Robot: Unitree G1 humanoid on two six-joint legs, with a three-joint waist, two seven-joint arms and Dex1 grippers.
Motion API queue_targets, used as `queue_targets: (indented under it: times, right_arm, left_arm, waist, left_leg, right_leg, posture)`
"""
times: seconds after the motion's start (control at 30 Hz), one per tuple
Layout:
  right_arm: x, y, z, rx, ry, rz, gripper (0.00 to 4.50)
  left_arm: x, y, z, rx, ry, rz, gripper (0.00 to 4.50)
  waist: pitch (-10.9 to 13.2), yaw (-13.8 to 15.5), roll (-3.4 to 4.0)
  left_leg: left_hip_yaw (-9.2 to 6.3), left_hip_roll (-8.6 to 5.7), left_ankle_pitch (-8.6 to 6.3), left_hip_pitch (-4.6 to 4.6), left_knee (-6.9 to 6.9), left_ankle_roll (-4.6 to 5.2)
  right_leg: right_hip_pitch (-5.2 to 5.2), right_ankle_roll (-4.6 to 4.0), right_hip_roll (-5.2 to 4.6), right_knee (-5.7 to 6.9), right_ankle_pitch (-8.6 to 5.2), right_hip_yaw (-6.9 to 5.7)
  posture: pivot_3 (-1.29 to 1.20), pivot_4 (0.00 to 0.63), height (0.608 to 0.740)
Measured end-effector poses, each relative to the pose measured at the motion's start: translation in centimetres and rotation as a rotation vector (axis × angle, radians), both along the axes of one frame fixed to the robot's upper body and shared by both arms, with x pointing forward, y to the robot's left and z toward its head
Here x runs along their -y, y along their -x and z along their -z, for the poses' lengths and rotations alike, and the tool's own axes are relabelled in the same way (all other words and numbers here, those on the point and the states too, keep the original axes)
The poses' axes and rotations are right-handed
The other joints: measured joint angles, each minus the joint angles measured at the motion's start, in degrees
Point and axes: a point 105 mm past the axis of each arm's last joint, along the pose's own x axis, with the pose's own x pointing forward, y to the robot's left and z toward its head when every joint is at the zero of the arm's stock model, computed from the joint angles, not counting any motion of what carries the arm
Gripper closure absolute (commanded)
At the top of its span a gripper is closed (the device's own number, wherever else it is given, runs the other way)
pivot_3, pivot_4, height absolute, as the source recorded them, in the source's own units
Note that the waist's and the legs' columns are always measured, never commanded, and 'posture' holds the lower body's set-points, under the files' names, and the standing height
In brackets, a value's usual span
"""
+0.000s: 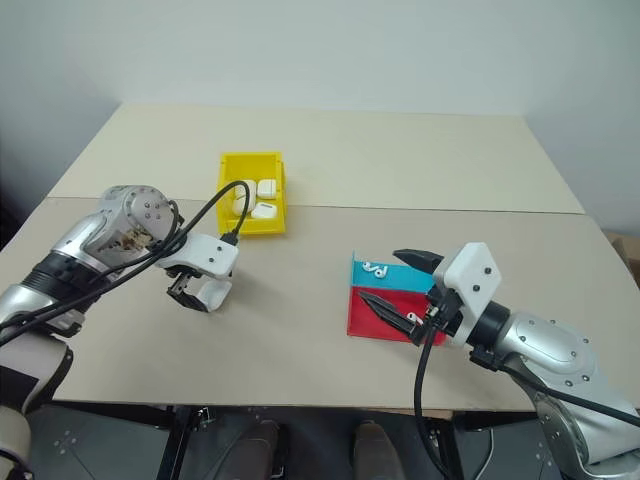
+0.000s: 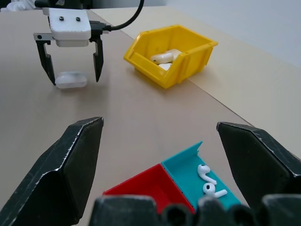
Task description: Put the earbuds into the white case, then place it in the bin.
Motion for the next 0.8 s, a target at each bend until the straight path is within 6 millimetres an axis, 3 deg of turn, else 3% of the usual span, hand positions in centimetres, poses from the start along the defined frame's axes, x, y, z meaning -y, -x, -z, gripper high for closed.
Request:
queue_targets:
  times: [0.17, 0.43, 0.8]
  right_arm:
    - [0.0, 0.1, -0.2, 0.012, 0.002, 0.002, 0.0]
    - [0.0, 0.2, -0.3, 0.017, -0.002, 0.003, 0.0]
    - [0.0, 0.3, -0.2, 0.01, -0.003, 0.001, 0.0]
  left_arm:
    - [-1.0, -0.2, 0.3, 0.043, -0.063, 0.077, 0.03]
    - [-2.2, -0.3, 0.1, 0.043, -0.063, 0.044, 0.03]
    - [-1.3, -0.3, 0.5, 0.034, -0.04, 0.059, 0.03]
  waist:
    - [0.0, -0.2, 0.0]
    - [0.0, 0.0, 0.0]
    - [0.0, -0.1, 0.0]
  left_leg:
    - [0.0, 0.01, 0.0, 0.04, 0.0, 0.0]
    - [0.01, 0.0, 0.0, 0.02, 0.01, 0.0]
    - [0.0, 0.01, 0.0, 0.04, 0.01, 0.0]
  right_leg:
    - [0.01, -0.01, 0.03, 0.06, 0.0, 0.04]
    - [0.01, 0.0, 0.01, 0.04, 0.0, 0.03]
    - [0.01, 0.0, 0.01, 0.05, 0.0, 0.03]
  posture:
    - [0.0, 0.15, 0.74]
    - [0.0, 0.15, 0.74]
    - [0.0, 0.15, 0.74]
